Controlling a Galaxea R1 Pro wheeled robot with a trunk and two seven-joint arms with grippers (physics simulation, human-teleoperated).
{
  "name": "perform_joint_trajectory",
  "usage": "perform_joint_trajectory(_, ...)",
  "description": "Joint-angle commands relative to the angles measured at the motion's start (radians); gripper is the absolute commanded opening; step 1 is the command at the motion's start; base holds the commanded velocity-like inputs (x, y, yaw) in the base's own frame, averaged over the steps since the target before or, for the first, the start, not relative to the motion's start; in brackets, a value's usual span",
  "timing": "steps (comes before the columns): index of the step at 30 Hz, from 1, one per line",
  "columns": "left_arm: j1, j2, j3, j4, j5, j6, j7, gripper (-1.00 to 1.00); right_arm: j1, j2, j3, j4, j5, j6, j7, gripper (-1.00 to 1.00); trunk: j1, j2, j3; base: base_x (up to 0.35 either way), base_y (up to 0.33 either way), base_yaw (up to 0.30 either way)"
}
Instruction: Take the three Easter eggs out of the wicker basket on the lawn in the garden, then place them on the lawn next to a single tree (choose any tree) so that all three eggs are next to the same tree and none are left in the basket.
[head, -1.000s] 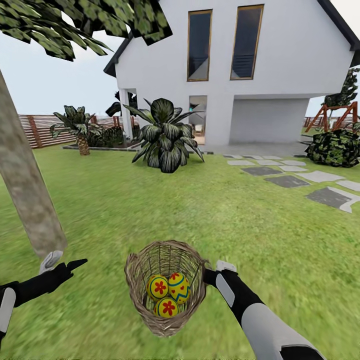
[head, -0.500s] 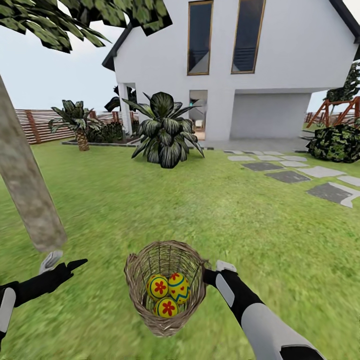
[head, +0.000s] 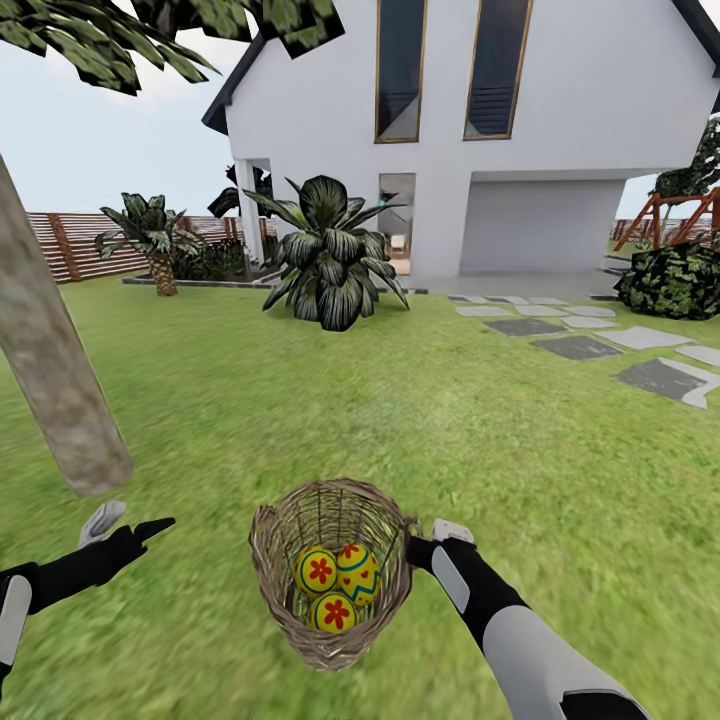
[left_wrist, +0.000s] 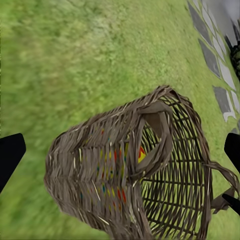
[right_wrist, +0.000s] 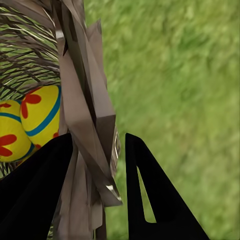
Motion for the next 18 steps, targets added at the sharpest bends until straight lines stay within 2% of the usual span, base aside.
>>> perform_joint_trajectory(1,-0.001,0.0,0.002,0.0,-0.001,0.004,-0.004,1.0,-0.001,0.001,-0.003,-0.003,-0.011,0.003,-0.005,-1.0,0.004,-0.008,-0.004,0.0,0.0,0.0)
perform_joint_trajectory(18,-0.001,0.0,0.002,0.0,-0.001,0.004,-0.004,1.0,-0.001,0.001,-0.005,0.002,-0.014,0.006,-0.007,-1.0,0.069,-0.127,-0.057,0.0,0.0,0.0)
